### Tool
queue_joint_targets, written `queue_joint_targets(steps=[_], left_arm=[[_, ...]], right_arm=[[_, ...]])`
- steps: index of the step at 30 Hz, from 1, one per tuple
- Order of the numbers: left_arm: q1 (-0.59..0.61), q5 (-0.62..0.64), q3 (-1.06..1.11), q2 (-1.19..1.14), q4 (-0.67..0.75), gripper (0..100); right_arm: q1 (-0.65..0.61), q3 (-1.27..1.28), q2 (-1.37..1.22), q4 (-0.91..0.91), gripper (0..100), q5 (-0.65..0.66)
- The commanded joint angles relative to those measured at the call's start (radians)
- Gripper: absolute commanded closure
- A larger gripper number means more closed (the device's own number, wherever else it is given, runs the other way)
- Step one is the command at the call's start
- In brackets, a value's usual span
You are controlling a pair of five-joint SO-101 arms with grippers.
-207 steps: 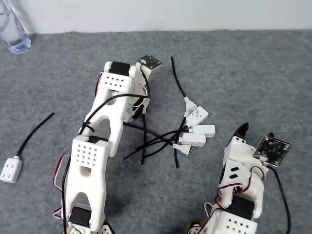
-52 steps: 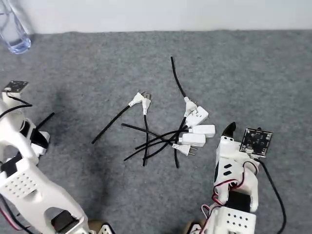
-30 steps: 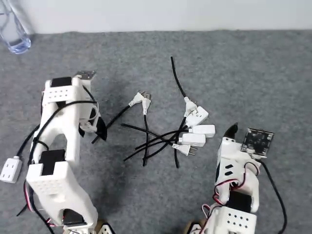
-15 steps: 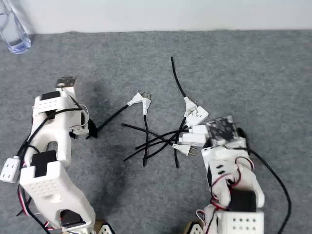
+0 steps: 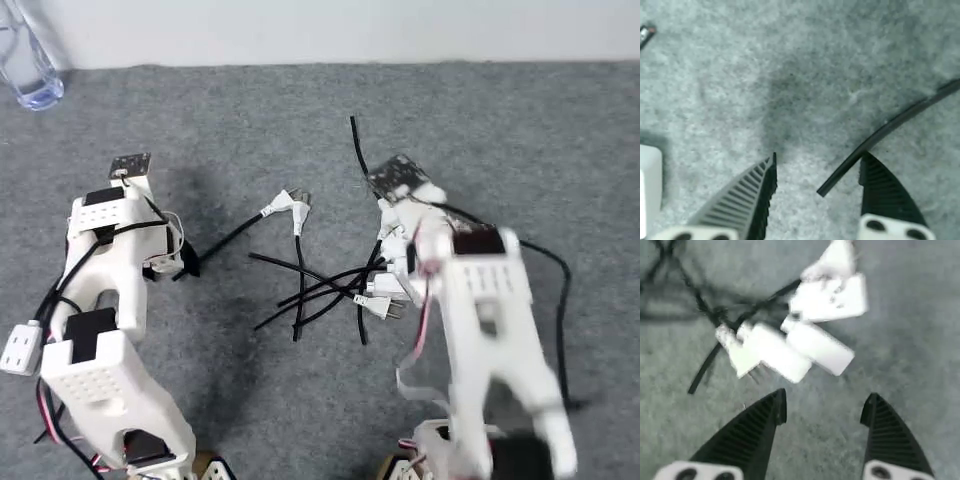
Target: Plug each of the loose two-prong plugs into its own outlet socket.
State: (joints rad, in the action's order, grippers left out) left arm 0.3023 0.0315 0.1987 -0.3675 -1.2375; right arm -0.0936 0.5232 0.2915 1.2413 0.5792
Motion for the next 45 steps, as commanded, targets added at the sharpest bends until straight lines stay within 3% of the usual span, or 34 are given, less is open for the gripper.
queue_joint_targets(steps=[1, 8, 16, 27, 34, 42, 45], left_arm=[[0.008, 0.006, 0.002, 0.064, 0.017, 75], [0.029, 0.006, 0.002, 0.064, 0.032, 75], [0.031, 0.002, 0.002, 0.064, 0.032, 75], [0.029, 0.002, 0.028, 0.064, 0.08, 75], [0.031, 0.002, 0.028, 0.064, 0.08, 75], [0.031, 0.0, 0.028, 0.064, 0.081, 75], [0.031, 0.0, 0.028, 0.064, 0.081, 75]], right_arm=[[-0.007, -0.193, -0.165, 0.09, 74.6, 0.081], [-0.005, -0.27, -0.318, 0.153, 74.6, 0.278], [-0.001, -0.328, -0.412, 0.156, 74.6, 0.408], [-0.035, -0.48, -0.45, 0.271, 74.2, 0.485], [-0.035, -0.485, -0.55, 0.269, 61.5, 0.52], [-0.019, -0.568, -0.71, 0.254, 63.8, 0.54], [-0.013, -0.609, -0.746, 0.263, 71.5, 0.54]])
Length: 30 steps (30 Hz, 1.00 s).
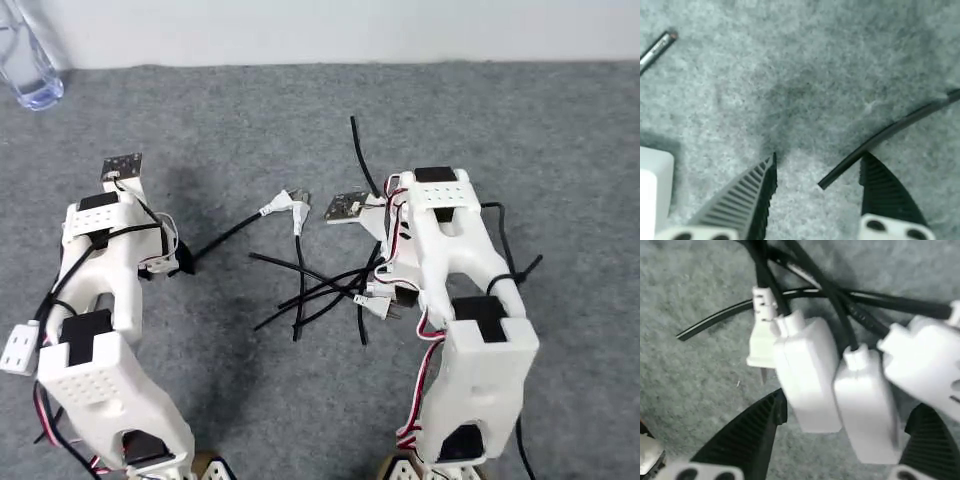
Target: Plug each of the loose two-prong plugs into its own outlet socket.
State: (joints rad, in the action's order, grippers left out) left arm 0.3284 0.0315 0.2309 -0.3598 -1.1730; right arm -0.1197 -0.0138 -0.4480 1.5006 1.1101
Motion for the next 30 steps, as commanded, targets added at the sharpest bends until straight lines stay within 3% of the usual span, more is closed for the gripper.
queue_joint_targets(steps=[1, 5, 13, 25, 30], left_arm=[[0.005, 0.0, -0.004, 0.057, 0.017, 75], [0.005, 0.0, -0.005, 0.057, 0.017, 75], [0.005, 0.0, -0.005, 0.057, 0.017, 75], [0.006, 0.0, -0.005, 0.057, 0.015, 75], [0.023, 0.002, -0.035, 0.086, -0.055, 75]], right_arm=[[0.016, -0.08, -0.015, 0.005, 76.6, 0.009], [0.013, -0.092, -0.03, 0.005, 99.1, 0.009], [-0.001, -0.095, 0.027, 0.048, 99.1, 0.005], [-0.071, -0.097, 0.444, 0.219, 99.1, 0.002], [-0.197, -0.095, 0.483, 0.182, 99.1, -0.213]])
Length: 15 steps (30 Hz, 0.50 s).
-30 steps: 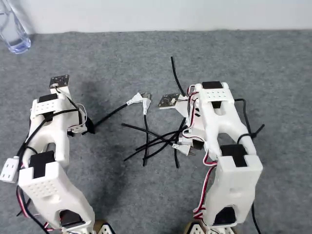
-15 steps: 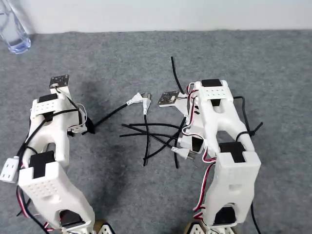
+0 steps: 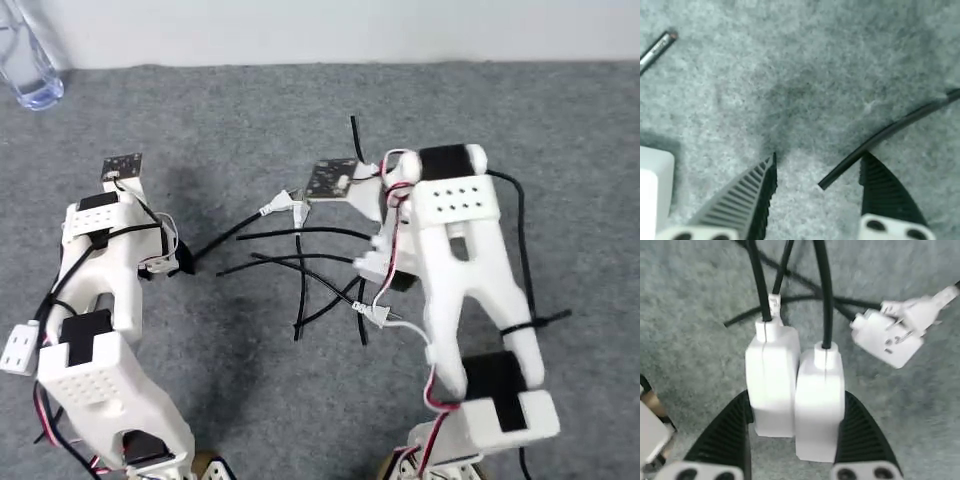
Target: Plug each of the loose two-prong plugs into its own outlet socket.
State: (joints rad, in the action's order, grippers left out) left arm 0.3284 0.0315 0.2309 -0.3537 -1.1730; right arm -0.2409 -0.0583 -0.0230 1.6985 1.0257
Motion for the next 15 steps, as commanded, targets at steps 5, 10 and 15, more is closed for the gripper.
queue_joint_targets(steps=[5, 10, 15], left_arm=[[0.212, 0.003, -0.166, 0.23, -0.296, 75], [0.479, -0.049, -0.17, 0.338, -0.31, 75], [0.657, -0.195, -0.114, 0.338, -0.31, 75]], right_arm=[[-0.266, -0.057, 0.065, -0.039, 99.1, -0.281], [-0.398, -0.121, 0.061, -0.007, 99.1, -0.482], [-0.499, -0.127, 0.056, -0.008, 99.1, -0.646]])
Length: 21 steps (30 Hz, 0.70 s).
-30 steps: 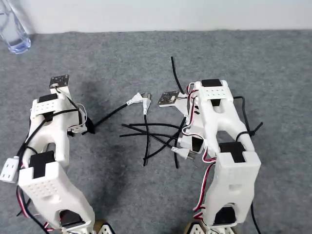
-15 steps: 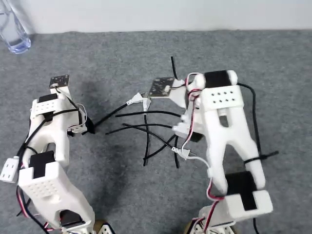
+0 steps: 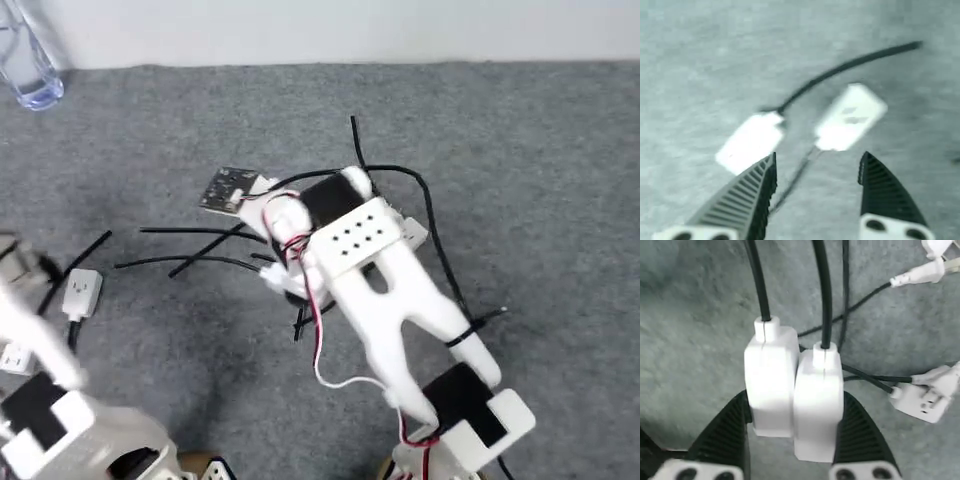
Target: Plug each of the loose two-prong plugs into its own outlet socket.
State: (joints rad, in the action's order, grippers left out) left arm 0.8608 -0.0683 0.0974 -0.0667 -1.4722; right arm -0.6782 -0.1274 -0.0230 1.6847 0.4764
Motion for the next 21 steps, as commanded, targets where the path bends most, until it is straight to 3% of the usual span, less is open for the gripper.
queue_joint_targets(steps=[1, 5, 11, 21], left_arm=[[0.15, -0.118, 0.042, 0.051, -0.011, 75], [0.221, -0.189, 0.159, 0.051, -0.011, 75], [0.316, -0.259, 0.349, 0.051, 0.038, 75], [0.482, -0.273, 0.588, 0.051, 0.221, 75]], right_arm=[[-0.082, -0.058, 0.056, -0.001, 99.1, -0.133], [-0.15, -0.058, 0.054, -0.005, 99.1, -0.18], [-0.199, -0.1, -0.021, -0.076, 99.1, -0.003], [-0.206, -0.373, -0.47, -0.2, 99.1, 0.035]])
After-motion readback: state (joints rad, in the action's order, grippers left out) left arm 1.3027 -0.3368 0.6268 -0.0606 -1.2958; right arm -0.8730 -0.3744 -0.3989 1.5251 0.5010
